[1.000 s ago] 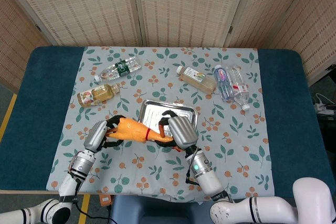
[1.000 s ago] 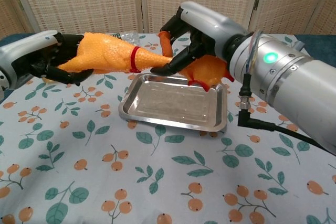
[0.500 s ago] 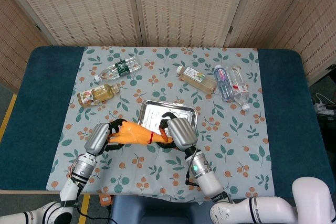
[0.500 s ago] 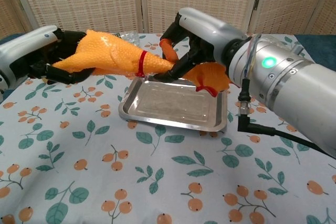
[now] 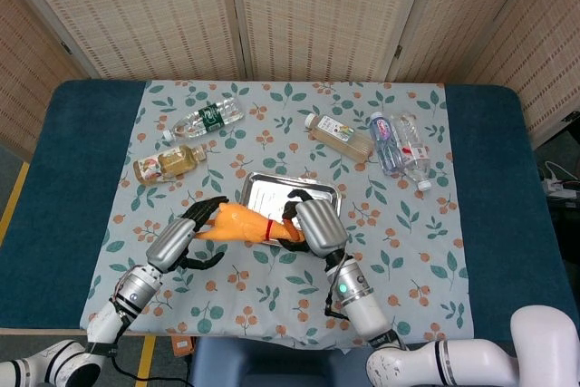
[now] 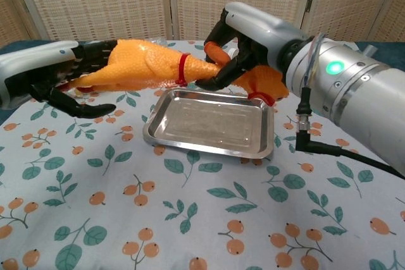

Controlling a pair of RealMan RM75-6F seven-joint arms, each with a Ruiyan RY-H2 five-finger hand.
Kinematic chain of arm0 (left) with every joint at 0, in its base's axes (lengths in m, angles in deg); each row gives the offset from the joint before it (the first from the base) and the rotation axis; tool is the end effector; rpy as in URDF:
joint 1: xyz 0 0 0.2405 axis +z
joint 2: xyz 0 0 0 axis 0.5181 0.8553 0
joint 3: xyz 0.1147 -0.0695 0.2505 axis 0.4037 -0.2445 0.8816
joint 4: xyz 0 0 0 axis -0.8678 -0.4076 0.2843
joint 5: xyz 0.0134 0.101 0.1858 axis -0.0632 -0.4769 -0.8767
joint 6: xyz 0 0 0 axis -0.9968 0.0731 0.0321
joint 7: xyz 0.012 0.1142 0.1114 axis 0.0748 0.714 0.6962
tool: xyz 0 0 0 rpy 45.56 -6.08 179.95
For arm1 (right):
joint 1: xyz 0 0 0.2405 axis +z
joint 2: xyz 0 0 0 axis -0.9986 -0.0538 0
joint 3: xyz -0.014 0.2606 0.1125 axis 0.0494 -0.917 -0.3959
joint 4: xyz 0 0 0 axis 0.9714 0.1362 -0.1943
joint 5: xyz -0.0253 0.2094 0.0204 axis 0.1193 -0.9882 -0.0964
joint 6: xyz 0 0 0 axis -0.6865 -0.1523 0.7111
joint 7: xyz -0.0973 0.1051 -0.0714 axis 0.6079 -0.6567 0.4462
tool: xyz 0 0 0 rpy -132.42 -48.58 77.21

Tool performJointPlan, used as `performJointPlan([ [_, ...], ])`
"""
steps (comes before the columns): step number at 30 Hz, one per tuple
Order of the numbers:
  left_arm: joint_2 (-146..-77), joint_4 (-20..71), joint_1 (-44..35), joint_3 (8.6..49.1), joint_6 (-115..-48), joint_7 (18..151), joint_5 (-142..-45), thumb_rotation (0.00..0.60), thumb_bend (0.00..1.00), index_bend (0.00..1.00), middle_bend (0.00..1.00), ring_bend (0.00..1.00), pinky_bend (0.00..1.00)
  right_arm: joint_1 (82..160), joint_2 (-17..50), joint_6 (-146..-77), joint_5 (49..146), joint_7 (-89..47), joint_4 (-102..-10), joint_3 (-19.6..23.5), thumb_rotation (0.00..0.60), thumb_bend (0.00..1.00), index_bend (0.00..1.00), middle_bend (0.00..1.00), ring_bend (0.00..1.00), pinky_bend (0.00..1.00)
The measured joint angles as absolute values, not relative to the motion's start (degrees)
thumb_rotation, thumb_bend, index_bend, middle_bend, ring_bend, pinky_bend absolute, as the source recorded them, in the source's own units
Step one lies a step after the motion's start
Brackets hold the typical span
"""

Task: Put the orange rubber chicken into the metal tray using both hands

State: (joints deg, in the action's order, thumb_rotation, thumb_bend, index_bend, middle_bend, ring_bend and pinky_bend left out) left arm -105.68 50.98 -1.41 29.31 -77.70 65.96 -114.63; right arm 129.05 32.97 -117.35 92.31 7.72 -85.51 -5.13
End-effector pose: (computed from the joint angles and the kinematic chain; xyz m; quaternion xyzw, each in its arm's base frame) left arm -0.1700 0.3175 0.0345 -0.6336 -0.5293 -0.5093 0.2430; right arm -0.0529 -0.3237 -0.0334 0.6378 -0.4703 0.5073 0.3386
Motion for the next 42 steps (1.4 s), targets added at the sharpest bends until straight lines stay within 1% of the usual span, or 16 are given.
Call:
performJointPlan([
  [9, -101.44, 49.51, -0.61, 28.24, -80.39, 62.10, -115.56, 0.600, 0.33, 0.00, 0.00, 0.00, 0.00, 128.21, 30.43, -117.18, 91.40, 6.25, -84.71, -5.68, 0.600, 0.30, 0.93, 0.58, 0.70, 0.98],
  [15, -98.02, 49.13, 0.85, 29.12, -81.91, 58.22, -117.18, 0.600, 0.32, 0.00, 0.00, 0.00, 0.00, 127.77, 30.36, -116.77, 91.66, 4.51, -81.19, -5.22, 0.600, 0.30, 0.93, 0.58, 0.70, 0.98],
  [21, -96.55, 48.61, 2.01, 31.68, -82.98, 56.47, -120.28, 0.600, 0.32, 0.00, 0.00, 0.00, 0.00, 127.77, 33.17, -115.21, 91.89, 1.47, -73.44, -4.29, 0.600, 0.30, 0.93, 0.58, 0.70, 0.97],
  [25, -97.02, 48.22, 1.98, 31.92, -82.87, 56.67, -120.13, 0.600, 0.33, 0.00, 0.00, 0.00, 0.00, 128.06, 36.59, -113.62, 92.11, -1.15, -66.37, -3.74, 0.600, 0.30, 0.93, 0.58, 0.69, 0.95],
  [27, -97.48, 47.78, 1.92, 31.89, -82.68, 56.45, -119.64, 0.600, 0.33, 0.00, 0.00, 0.00, 0.00, 128.19, 38.20, -113.15, 92.66, -2.63, -63.32, -3.52, 0.600, 0.30, 0.92, 0.58, 0.68, 0.92],
  [28, -97.67, 47.57, 1.90, 31.91, -82.57, 56.29, -119.47, 0.600, 0.33, 0.00, 0.00, 0.00, 0.00, 128.27, 39.25, -112.91, 93.22, -3.60, -61.37, -3.36, 0.600, 0.30, 0.90, 0.58, 0.66, 0.89],
  [31, -98.22, 46.74, 1.87, 31.97, -82.26, 55.79, -118.96, 0.600, 0.33, 0.00, 0.00, 0.00, 0.00, 128.46, 41.44, -112.21, 94.84, -5.60, -57.23, -2.90, 0.600, 0.30, 0.80, 0.56, 0.59, 0.76],
  [33, -98.62, 46.02, 1.78, 31.96, -81.98, 55.48, -118.61, 0.600, 0.33, 0.00, 0.00, 0.00, 0.00, 128.55, 42.13, -111.59, 96.02, -6.94, -55.73, -2.57, 0.600, 0.30, 0.71, 0.49, 0.51, 0.66],
  [34, -98.74, 45.82, 1.71, 31.95, -81.83, 55.30, -118.47, 0.600, 0.33, 0.00, 0.00, 0.00, 0.00, 128.58, 42.27, -111.00, 96.76, -7.69, -55.17, -2.29, 0.600, 0.30, 0.65, 0.45, 0.46, 0.60],
  [36, -98.92, 45.59, 1.53, 31.90, -81.55, 54.91, -118.30, 0.600, 0.33, 0.00, 0.00, 0.00, 0.00, 128.59, 42.07, -109.92, 97.36, -8.28, -54.94, -1.85, 0.600, 0.30, 0.49, 0.34, 0.35, 0.50],
  [37, -98.99, 45.53, 1.44, 31.88, -81.47, 54.83, -118.28, 0.600, 0.33, 0.00, 0.00, 0.00, 0.00, 128.59, 41.64, -109.10, 97.46, -8.23, -55.04, -1.57, 0.600, 0.30, 0.39, 0.29, 0.29, 0.46],
  [39, -99.06, 45.46, 1.31, 31.89, -81.28, 54.68, -118.27, 0.600, 0.33, 0.00, 0.00, 0.00, 0.00, 128.57, 40.71, -108.11, 97.40, -7.64, -55.44, -1.26, 0.600, 0.30, 0.23, 0.20, 0.20, 0.40],
  [40, -99.08, 45.50, 1.24, 31.89, -81.20, 54.60, -118.27, 0.600, 0.33, 0.00, 0.00, 0.00, 0.00, 128.52, 40.21, -107.77, 97.21, -6.91, -55.79, -1.11, 0.600, 0.29, 0.18, 0.18, 0.18, 0.38],
  [42, -99.13, 45.55, 1.10, 31.91, -80.99, 54.40, -118.24, 0.600, 0.33, 0.00, 0.00, 0.00, 0.00, 128.43, 39.54, -107.36, 96.64, -5.46, -56.45, -0.97, 0.600, 0.28, 0.12, 0.14, 0.14, 0.35],
])
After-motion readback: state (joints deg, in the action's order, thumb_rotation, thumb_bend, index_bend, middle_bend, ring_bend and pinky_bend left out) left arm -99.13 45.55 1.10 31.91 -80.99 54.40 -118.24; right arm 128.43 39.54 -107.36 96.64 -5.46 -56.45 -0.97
